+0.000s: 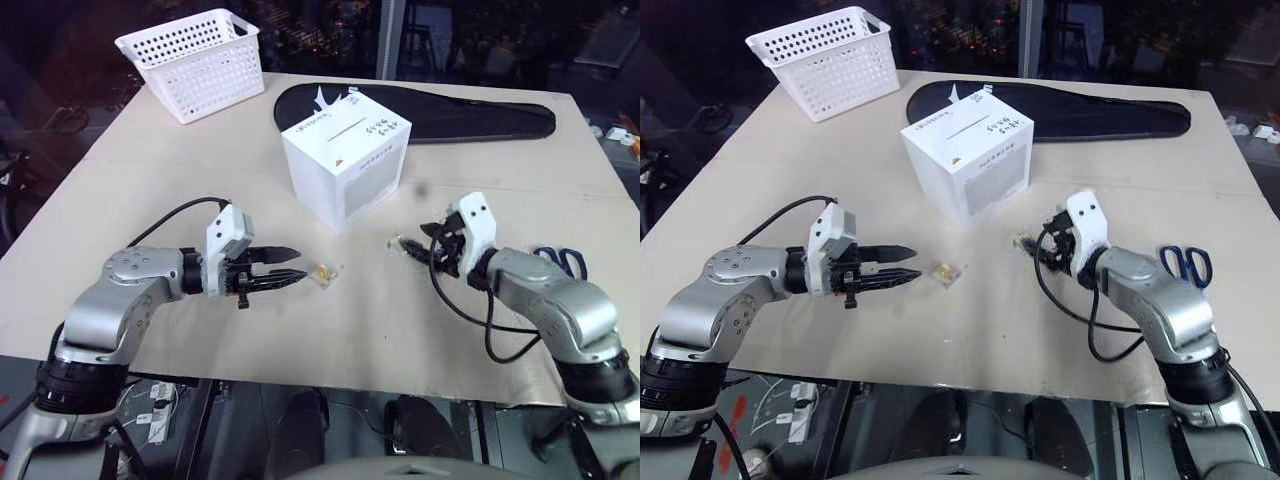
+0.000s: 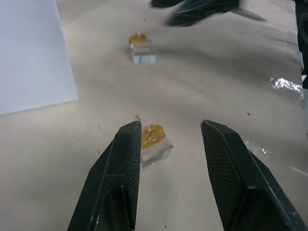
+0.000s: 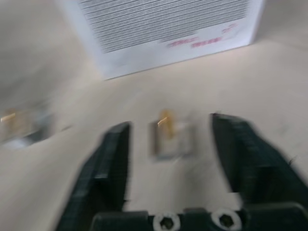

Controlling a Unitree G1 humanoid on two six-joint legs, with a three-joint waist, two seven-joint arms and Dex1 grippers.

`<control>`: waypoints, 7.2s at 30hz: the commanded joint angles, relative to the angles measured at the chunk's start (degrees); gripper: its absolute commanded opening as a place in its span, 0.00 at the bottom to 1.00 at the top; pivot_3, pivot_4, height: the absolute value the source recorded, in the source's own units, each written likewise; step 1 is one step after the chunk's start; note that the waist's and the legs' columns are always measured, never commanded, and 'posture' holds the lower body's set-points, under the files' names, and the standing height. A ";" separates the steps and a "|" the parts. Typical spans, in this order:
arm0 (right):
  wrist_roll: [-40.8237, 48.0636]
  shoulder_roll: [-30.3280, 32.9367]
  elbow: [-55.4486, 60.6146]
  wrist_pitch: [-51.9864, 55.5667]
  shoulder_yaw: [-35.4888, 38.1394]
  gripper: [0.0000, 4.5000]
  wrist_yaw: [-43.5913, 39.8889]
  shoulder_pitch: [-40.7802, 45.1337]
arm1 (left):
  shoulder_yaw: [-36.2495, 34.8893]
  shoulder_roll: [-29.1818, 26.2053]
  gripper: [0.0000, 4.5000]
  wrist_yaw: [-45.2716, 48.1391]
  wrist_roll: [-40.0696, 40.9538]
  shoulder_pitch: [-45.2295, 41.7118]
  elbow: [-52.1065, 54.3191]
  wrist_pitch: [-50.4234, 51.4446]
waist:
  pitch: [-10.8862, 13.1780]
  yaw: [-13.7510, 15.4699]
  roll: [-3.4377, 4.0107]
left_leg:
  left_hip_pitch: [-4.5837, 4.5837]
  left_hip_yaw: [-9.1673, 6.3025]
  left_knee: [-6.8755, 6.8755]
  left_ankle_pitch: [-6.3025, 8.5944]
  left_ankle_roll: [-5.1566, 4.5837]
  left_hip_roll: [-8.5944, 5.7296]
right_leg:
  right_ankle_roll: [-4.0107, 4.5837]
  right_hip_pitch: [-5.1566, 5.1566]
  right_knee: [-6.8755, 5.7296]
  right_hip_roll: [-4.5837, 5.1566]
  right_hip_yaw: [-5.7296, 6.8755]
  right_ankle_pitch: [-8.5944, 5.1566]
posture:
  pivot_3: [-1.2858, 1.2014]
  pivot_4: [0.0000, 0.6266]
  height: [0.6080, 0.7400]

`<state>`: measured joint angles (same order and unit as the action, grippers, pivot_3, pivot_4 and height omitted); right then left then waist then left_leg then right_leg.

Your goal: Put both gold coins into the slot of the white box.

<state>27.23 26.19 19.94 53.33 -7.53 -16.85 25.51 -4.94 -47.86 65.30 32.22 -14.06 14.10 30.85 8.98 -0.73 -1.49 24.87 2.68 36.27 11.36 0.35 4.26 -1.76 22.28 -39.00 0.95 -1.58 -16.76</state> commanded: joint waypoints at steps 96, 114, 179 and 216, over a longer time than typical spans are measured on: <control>-13.30 -5.55 -3.84 2.53 -4.46 0.19 -5.02 4.13 | -6.18 0.26 0.44 -8.46 7.06 5.39 10.19 4.97 | 0.00 -0.10 0.01 | -0.04 0.02 -0.04 0.01 -0.01 0.00 | 0.01 0.01 -0.02 0.01 0.00 0.01 | 0.52 0.24 1.00; -7.94 -4.22 0.28 -1.09 0.98 0.01 -12.01 3.31 | -7.13 1.20 0.44 -9.72 10.68 3.37 10.06 7.82 | 0.02 -0.03 0.02 | -0.02 0.02 -0.05 0.01 -0.01 0.00 | 0.01 0.02 -0.02 0.01 0.00 0.01 | 0.52 0.24 1.00; 27.00 2.04 14.64 3.39 6.22 0.28 -21.90 7.99 | -2.99 5.02 0.00 -11.14 28.90 -17.78 7.26 24.35 | 0.05 -0.07 -0.02 | -0.04 -0.06 -0.02 0.01 -0.02 -0.01 | 0.00 -0.04 0.00 -0.01 0.04 0.01 | 0.52 0.24 1.00; 26.94 20.81 29.49 -0.60 32.08 0.89 -6.54 -6.70 | 13.07 19.74 0.00 -10.79 -16.18 -65.02 -63.58 5.57 | 0.14 0.12 -0.13 | 0.88 -0.12 0.06 -0.01 -0.01 -0.07 | -0.03 0.79 0.00 -0.01 0.14 0.02 | 0.52 0.24 1.00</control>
<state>53.33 46.31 47.58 54.39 22.04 -24.10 18.80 7.82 -28.19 53.64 17.63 -78.27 -48.66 36.88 9.13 -0.60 -1.61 25.75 2.55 36.36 11.35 0.34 4.19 -1.79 23.07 -39.02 0.94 -1.44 -16.74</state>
